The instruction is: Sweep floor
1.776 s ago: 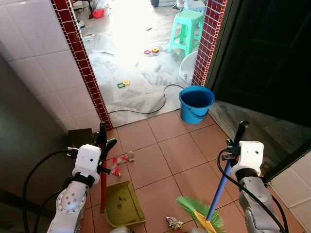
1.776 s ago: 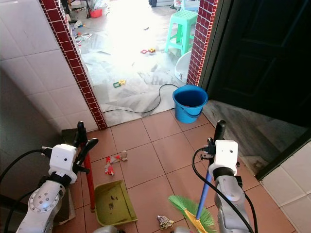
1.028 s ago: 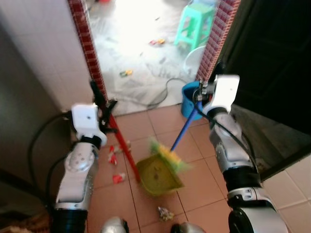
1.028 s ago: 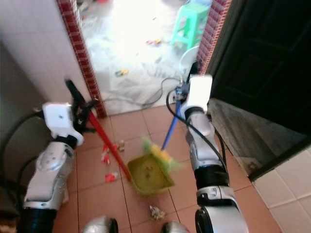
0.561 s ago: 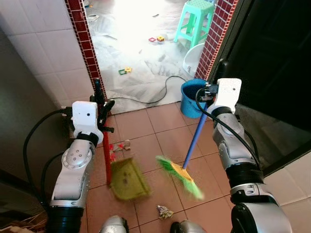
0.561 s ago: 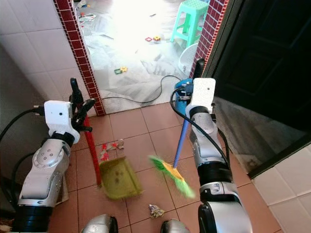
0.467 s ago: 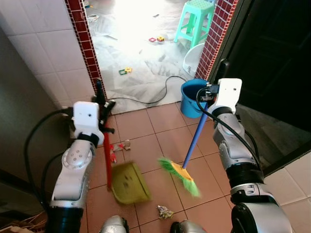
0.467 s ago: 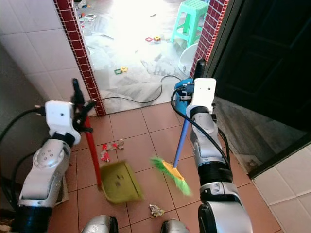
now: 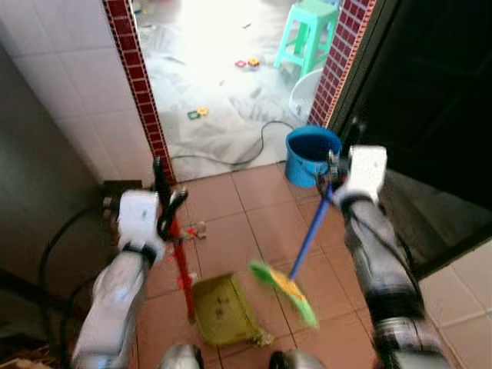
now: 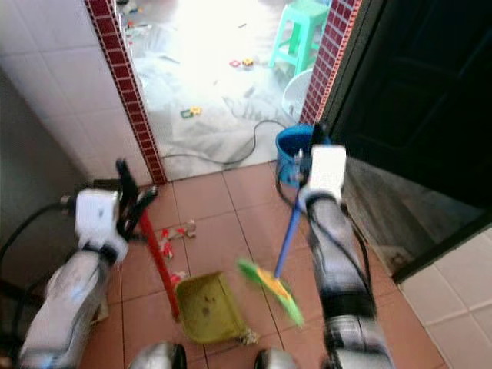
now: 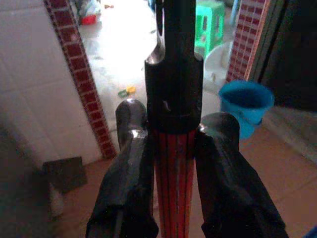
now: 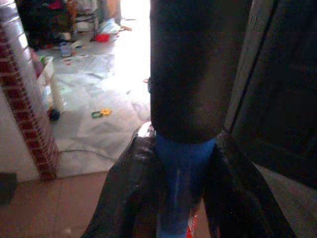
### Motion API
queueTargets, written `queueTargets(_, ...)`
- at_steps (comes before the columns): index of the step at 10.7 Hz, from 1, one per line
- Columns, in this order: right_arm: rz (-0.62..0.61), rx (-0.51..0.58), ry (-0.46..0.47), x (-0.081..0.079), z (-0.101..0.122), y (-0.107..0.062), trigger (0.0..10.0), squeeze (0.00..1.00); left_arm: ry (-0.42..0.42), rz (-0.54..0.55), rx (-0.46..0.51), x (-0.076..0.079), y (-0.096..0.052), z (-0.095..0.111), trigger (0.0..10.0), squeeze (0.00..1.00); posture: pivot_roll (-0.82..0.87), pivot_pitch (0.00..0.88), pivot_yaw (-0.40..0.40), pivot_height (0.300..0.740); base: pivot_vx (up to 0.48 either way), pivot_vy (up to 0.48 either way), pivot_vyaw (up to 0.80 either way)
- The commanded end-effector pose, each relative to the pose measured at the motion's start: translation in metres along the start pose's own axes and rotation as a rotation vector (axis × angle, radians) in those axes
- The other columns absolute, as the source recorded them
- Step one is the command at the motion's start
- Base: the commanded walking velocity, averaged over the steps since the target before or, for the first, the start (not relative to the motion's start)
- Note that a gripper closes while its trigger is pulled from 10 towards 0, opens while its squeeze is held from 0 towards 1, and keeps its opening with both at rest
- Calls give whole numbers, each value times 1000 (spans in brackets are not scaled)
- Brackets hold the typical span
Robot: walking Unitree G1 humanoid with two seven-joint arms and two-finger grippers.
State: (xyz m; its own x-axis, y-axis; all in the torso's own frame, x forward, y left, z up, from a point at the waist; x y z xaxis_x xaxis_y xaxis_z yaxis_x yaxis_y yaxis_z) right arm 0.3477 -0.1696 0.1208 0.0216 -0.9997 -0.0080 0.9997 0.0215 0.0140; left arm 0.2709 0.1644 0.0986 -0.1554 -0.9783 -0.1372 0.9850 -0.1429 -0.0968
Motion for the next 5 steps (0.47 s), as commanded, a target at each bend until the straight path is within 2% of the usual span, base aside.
queueTargets(1,14,10,-19,1,6,-2,10000,0,20,-8,40,-3,-2,13,10000,0,45,67,-14,740,0,0,0)
queueTargets(2,22,-27,-39,7,-4,-16,10000,0,50,-33,35,-2,-8,13,10000,0,48,74,-9,740,0,0,0)
queueTargets(3,21,-25,-41,7,-2,-16,10000,0,67,-48,38,1,-7,16,10000,0,51,83,-2,740,0,0,0)
queueTargets(5,22,35,-41,1,23,-5,10000,0,77,-37,62,3,-4,34,10000,0,72,125,18,740,0,0,0)
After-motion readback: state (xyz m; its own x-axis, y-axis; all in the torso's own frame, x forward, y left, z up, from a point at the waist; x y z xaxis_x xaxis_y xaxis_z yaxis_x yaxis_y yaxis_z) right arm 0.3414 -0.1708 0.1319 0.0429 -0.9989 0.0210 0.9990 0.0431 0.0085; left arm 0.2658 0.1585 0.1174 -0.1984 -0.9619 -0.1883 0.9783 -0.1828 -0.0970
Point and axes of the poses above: a point about 5 cm out from each wrist's last joint towards the gripper, its own y axis pointing out of the wrist towards the gripper, its own z axis along the axis of the wrist's last joint, x = y × z, the point moved 3 cm from there along y, pointing out of the wrist towards the gripper, and after that the axes turned 3 degrees about y, right-handed, at the moved point
